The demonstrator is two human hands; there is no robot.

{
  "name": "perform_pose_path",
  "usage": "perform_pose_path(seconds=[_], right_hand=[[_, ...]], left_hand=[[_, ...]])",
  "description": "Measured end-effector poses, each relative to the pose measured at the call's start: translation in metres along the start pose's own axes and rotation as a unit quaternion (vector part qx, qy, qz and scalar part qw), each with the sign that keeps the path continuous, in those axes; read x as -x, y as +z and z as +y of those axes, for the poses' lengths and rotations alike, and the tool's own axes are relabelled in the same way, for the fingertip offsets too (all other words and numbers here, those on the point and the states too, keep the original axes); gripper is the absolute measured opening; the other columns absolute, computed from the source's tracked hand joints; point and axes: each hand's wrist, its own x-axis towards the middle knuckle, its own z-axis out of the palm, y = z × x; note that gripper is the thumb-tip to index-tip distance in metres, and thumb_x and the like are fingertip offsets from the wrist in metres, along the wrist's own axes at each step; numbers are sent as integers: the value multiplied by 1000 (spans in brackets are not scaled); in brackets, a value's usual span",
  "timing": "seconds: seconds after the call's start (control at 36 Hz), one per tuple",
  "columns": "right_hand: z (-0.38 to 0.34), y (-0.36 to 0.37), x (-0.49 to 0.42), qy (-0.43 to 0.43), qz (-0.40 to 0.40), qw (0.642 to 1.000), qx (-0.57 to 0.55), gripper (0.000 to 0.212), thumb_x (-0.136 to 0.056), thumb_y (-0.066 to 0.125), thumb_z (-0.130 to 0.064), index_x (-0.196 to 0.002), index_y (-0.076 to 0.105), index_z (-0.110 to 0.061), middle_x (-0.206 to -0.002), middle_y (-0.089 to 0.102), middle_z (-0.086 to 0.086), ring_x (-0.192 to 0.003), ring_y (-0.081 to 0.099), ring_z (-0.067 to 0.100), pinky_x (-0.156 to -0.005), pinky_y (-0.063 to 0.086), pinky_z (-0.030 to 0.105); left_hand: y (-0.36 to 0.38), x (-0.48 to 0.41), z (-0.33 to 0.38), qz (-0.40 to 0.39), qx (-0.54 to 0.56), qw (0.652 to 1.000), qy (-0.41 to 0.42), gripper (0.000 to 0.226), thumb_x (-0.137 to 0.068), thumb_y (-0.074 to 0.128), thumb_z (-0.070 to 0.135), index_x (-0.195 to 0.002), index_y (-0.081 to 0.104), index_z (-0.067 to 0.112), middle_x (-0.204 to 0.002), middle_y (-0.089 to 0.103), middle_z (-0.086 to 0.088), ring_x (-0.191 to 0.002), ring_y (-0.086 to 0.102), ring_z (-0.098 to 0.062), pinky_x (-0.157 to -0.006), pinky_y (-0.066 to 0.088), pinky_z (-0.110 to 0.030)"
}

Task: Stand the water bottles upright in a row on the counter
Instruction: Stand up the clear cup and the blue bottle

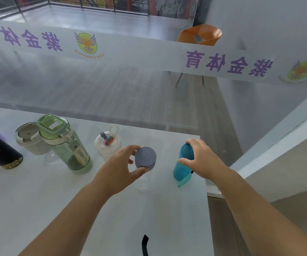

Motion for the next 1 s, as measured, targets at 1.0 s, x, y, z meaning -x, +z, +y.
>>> perform_pose_path(seconds=[1.0], right_hand=[[-214,-38,-1,-166,-29,975,142,56,-84,58,-52,-129,46,-22,-125,58,2,-109,56,22,-91,48,40]], left_hand=[[-171,85,-69,-21,-259,961,-92,39,-81,53,60,-114,50,39,-108,56,21,-92,57,-4,-76,50,-25]])
